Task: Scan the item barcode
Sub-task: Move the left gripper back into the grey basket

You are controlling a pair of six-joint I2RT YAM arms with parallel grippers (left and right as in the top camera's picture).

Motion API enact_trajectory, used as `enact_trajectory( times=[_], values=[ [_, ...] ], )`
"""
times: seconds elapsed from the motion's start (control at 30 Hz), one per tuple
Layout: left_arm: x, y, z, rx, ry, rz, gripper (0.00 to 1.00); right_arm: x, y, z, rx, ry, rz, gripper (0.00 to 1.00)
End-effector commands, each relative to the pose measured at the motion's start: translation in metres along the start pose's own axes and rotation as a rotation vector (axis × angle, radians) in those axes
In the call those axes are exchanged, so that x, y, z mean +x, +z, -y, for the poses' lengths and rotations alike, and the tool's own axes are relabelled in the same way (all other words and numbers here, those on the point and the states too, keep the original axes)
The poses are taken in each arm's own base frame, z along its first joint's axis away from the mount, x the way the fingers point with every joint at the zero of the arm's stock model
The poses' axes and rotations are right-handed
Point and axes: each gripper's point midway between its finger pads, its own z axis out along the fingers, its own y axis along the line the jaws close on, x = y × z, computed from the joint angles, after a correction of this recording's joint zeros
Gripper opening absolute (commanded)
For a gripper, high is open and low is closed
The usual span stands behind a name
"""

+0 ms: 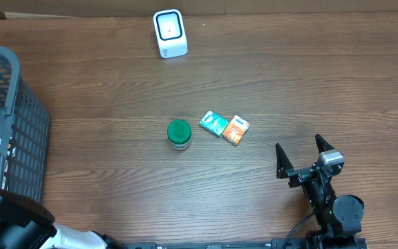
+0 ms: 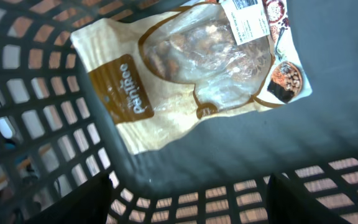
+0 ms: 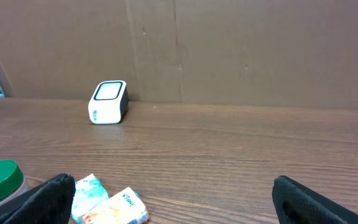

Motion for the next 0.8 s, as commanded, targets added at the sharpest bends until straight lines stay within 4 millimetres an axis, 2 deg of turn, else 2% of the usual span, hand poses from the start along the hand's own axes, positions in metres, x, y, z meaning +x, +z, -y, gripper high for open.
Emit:
enact_trajectory(
  times=[0.0,0.3,0.53,0.67,0.77],
  values=[
    [0.005,0.014,-0.002,-0.014,0.085,-0.023,0.65,0.003,0.000,0.000,0.001,-0.005,0.001,1.00],
    [0.019,0.047,-0.005,-0.047,0.104,-0.059,0.68,0.003,0.000,0.000,0.002,-0.005,0.000,1.00],
    [0.023,0.064,-0.005,-0.047,0.157,-0.064,0.90,0.003,0.000,0.000,0.001,-0.005,0.000,1.00],
    [0.019,0.073,-0.002,-0.040,0.223,-0.045,0.96,0.003,0.000,0.000,0.001,-0.005,0.000,1.00],
    [0.020,0.082,0.001,-0.037,0.295,-0.054,0.95,0.003,0.000,0.000,0.001,-0.005,0.000,1.00]
  ],
)
